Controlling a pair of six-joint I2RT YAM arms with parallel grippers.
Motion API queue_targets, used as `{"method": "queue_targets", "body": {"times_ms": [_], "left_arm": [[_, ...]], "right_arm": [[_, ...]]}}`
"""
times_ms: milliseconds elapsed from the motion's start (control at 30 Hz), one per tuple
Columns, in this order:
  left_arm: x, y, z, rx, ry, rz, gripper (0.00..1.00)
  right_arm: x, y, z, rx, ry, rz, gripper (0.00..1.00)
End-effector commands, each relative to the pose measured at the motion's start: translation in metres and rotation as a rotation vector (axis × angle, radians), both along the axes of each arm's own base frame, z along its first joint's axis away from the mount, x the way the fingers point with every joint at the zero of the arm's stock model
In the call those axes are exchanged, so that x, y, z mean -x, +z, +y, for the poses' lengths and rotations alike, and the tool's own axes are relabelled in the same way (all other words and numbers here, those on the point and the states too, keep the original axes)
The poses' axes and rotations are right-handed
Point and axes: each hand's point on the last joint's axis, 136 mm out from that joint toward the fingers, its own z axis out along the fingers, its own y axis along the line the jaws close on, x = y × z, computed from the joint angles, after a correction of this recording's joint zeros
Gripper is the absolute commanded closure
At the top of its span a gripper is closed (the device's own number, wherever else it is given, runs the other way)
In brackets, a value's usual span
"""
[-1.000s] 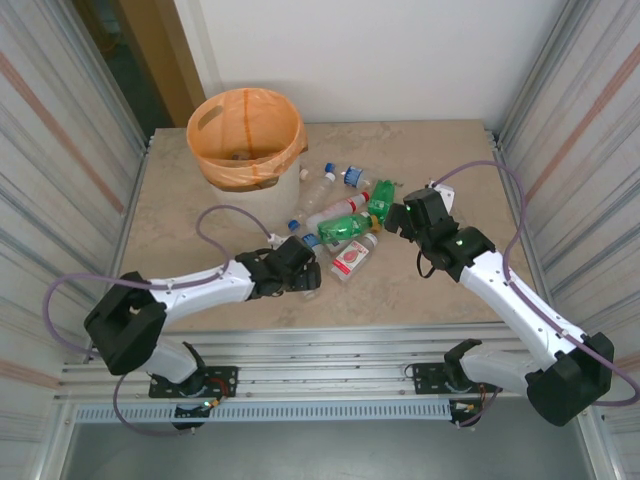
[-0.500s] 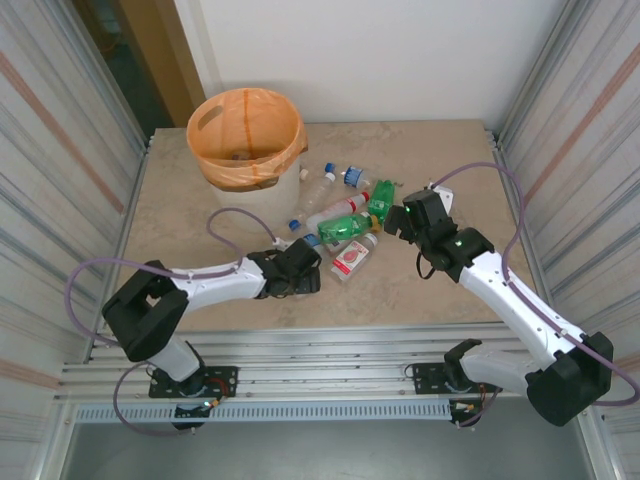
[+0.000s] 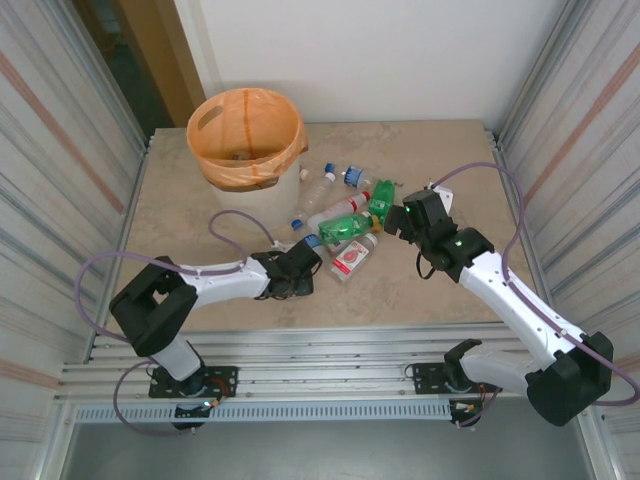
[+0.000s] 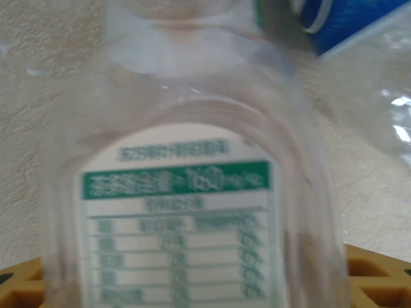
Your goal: Put the plastic bottles in the bin
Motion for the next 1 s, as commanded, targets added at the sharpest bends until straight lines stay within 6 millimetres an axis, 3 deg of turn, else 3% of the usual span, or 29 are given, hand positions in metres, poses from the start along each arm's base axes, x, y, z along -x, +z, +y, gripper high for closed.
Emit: {"method": "queue_targets", "body": {"times_ms": [0, 233, 467, 600, 967], "left_arm": [[0.003, -0.003, 0.016, -0.041, 0.039, 0.001, 0.46], [0.009, 0.013, 0.027, -0.05, 0.057, -0.021, 0.62], [0.018, 0.046, 0.047, -0.079, 0.076, -0.102, 0.65], [0.022, 0.07, 0.048, -0.066, 0.029, -0.17, 0.65], [0.039, 0.166, -0.012, 0.031, -0.386, -0.466, 0.66]], "right_arm": [[0.001, -0.004, -0.002, -0.017, -0.02, 0.006, 0.02], [-0.002, -0.003, 0.001, -0.02, -0.013, 0.009, 0.02], [-0.002, -0.002, 0.002, -0.022, 0.0, -0.008, 0.02], [-0.003, -0.005, 0.003, -0.023, -0.001, -0.005, 0.02], [-0.005, -0.012, -0.002, -0.037, -0.056, 0.016, 0.02]]}}
